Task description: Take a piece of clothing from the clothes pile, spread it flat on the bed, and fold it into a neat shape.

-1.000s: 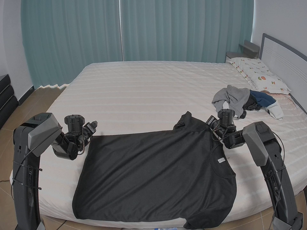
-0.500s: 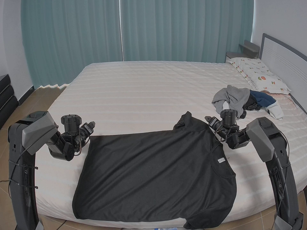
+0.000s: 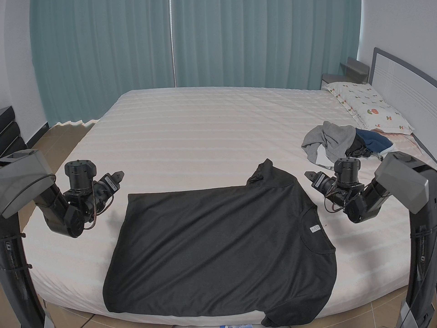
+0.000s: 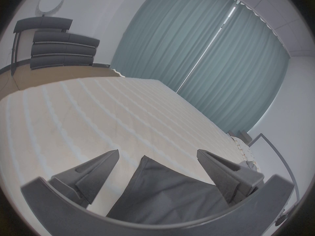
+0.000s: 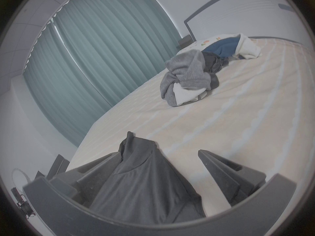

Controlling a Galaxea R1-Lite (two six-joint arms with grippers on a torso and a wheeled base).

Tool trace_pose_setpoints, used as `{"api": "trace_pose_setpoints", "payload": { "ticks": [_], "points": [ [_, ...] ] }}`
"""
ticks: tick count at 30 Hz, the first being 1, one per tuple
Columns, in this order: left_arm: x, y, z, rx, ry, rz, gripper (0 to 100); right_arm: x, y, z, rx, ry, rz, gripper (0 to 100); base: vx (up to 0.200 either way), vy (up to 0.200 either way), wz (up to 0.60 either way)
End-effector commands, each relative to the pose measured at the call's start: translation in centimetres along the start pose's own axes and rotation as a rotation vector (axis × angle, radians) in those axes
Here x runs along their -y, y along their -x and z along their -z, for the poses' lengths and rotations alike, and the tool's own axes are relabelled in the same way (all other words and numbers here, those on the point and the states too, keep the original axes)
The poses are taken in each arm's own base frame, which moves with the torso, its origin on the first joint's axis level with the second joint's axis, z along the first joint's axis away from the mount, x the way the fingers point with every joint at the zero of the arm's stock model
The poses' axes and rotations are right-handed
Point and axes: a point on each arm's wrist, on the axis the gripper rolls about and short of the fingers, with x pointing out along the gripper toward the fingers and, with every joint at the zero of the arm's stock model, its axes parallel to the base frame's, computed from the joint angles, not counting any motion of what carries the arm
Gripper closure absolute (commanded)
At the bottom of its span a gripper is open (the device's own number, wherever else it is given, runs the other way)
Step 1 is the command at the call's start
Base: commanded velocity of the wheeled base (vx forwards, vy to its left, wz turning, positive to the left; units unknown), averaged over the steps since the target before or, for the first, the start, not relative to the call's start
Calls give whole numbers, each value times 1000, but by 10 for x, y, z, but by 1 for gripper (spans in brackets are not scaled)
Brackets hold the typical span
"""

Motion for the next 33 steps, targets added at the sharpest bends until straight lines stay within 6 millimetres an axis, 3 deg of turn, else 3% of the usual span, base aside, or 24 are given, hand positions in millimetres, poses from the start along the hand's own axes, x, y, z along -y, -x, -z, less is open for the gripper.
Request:
{"api": "trace_pose_setpoints", "payload": {
  "ticks": [1,6,10,13,14,23,29,33],
  "points": [
    [3,76,-18,83,-75,52,0,-17,80,-35,87,49,-62,0,0,0,0],
    [-1,105,-17,115,-98,70,0,-6,106,-31,91,87,-47,0,0,0,0],
    [-9,138,-15,139,-124,33,0,5,145,-28,121,135,-50,0,0,0,0],
    [-12,151,-12,139,-141,22,0,8,160,-28,126,158,-48,0,0,0,0],
    [-16,166,-11,143,-155,20,0,8,177,-30,135,171,-50,0,0,0,0],
    [-32,236,-4,237,-247,-16,0,8,247,-38,200,226,-79,0,0,0,0],
    [-36,292,-9,373,-288,0,0,10,298,-39,278,320,-103,0,0,0,0],
    [-50,333,1,438,-402,-5,0,9,333,-45,323,369,-108,0,0,0,0]
  ]
}}
